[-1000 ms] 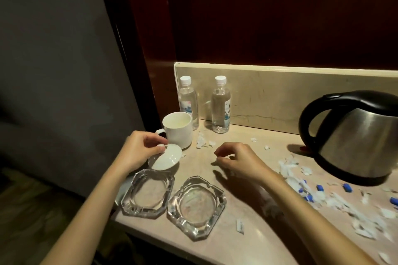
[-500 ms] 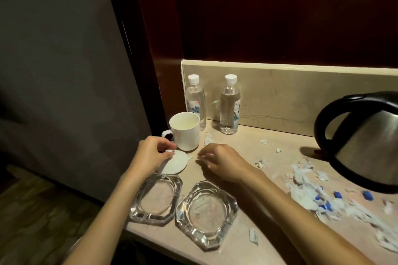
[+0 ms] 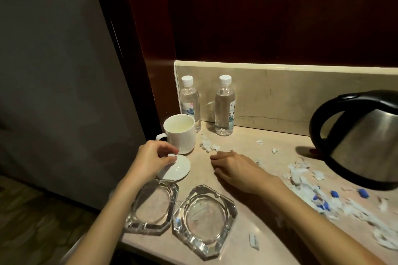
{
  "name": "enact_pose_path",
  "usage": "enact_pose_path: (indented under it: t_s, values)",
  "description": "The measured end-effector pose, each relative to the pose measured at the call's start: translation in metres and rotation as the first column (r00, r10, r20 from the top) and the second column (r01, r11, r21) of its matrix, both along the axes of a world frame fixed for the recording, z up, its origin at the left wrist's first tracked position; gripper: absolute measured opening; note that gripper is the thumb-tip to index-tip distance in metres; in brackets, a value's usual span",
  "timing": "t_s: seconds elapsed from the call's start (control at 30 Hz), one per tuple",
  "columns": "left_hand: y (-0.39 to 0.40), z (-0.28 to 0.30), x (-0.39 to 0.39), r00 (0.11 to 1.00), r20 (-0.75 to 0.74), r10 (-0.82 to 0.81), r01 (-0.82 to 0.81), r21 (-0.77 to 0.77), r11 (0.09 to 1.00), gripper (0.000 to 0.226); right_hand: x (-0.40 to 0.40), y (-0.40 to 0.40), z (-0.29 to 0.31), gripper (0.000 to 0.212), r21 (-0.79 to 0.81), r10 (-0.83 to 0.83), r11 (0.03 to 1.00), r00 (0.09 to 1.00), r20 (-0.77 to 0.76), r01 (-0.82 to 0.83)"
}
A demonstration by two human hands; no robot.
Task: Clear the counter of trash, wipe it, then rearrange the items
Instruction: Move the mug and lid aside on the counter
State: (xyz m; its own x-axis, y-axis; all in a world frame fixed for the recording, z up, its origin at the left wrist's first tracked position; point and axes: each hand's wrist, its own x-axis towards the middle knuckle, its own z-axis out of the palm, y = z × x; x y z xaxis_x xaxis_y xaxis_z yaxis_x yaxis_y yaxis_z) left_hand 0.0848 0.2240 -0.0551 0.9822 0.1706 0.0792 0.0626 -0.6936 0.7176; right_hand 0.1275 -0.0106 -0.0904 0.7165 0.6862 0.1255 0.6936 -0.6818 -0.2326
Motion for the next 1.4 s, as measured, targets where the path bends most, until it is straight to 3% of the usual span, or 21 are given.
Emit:
enact_pose_path:
  t_s: [0.27, 0.43, 0.57, 0.87, 1.17, 1.3, 1.4]
  values:
    - [-0.005, -0.002, 0.0, 0.997, -0.028, -0.076, 0.077, 0.035, 0.996, 0.016, 0.031, 0.007, 0.009, 0.032, 0.205, -0.206, 0.956, 0.978, -0.036, 0.209]
    - [0.001, 0.007, -0.005, 0.98, -0.07, -0.187, 0.189, 0.031, 0.981, 0.02, 0.059, 0.05, 0.01, 0.049, 0.021, -0.153, 0.987, 0.971, -0.184, 0.159]
    - [0.001, 0.014, -0.01, 0.981, -0.025, -0.191, 0.191, 0.008, 0.982, 0.019, 0.065, 0.057, 0.003, 0.047, -0.084, -0.133, 0.989, 0.974, -0.184, 0.119]
    - [-0.027, 0.022, 0.006, 0.951, 0.024, -0.308, 0.305, 0.072, 0.95, 0.018, 0.024, 0.001, -0.005, 0.043, -0.041, -0.069, 0.997, 0.995, -0.065, 0.066]
    - [-0.082, 0.002, 0.038, 0.889, -0.132, -0.438, 0.458, 0.22, 0.862, 0.036, -0.031, -0.066, 0.008, 0.038, -0.018, -0.083, 0.997, 0.993, -0.079, 0.081]
    - [-0.102, -0.008, 0.041, 0.853, -0.192, -0.486, 0.521, 0.258, 0.813, 0.048, -0.001, -0.09, 0.014, 0.039, 0.168, -0.283, 0.939, 0.952, -0.12, 0.301]
    - [-0.112, -0.012, 0.041, 0.844, -0.2, -0.498, 0.536, 0.271, 0.8, 0.057, 0.036, -0.097, 0.007, 0.055, 0.085, -0.448, 0.877, 0.869, -0.208, 0.473]
